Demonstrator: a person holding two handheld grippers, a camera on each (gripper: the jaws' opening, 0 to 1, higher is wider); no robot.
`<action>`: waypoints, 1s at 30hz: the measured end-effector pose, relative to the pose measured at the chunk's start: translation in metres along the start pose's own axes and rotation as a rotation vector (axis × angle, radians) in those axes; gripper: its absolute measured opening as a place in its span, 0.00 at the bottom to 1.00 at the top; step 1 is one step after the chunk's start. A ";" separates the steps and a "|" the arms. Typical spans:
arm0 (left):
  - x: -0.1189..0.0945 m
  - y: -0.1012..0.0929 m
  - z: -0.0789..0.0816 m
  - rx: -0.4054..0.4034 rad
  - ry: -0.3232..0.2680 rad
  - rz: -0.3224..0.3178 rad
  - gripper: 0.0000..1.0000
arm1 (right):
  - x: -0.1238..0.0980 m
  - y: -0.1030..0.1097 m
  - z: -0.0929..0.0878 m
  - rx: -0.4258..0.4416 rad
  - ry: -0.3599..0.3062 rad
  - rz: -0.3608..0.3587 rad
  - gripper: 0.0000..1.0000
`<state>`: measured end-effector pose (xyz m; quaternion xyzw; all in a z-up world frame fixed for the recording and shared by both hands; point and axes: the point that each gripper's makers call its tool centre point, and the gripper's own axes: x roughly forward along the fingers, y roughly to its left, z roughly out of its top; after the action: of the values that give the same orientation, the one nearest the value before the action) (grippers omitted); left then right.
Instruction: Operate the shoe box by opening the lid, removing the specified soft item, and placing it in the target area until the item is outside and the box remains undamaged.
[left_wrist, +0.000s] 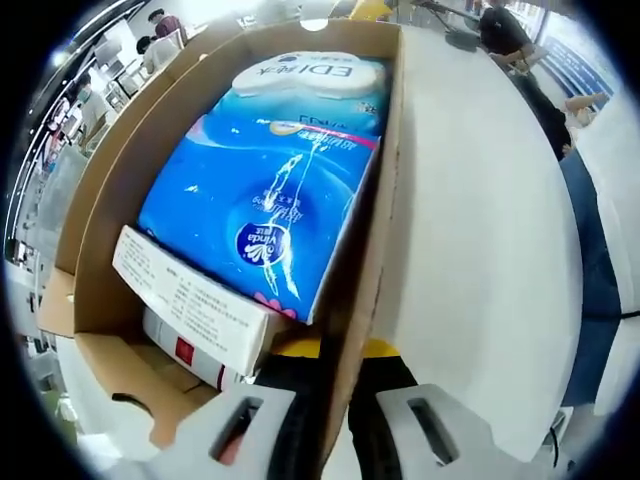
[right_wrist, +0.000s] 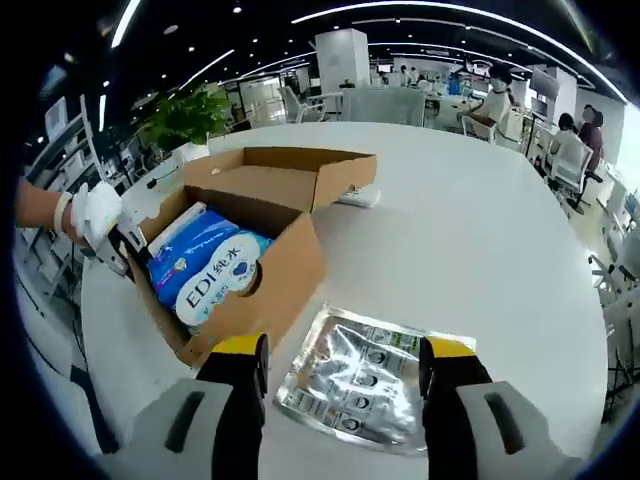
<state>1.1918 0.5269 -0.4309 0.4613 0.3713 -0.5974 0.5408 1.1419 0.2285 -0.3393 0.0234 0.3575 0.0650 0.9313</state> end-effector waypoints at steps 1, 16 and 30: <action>0.000 0.001 0.000 0.002 0.000 0.001 0.06 | -0.002 0.000 0.002 0.011 -0.003 -0.002 0.65; -0.001 0.001 0.000 0.037 -0.011 0.009 0.06 | -0.026 0.071 0.040 0.048 0.018 0.000 0.77; -0.002 0.000 0.001 0.125 -0.043 0.016 0.05 | 0.024 0.126 0.041 0.160 0.112 -0.072 0.76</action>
<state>1.1919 0.5261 -0.4285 0.4840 0.3179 -0.6250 0.5236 1.1739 0.3571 -0.3130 0.0813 0.4137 0.0036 0.9068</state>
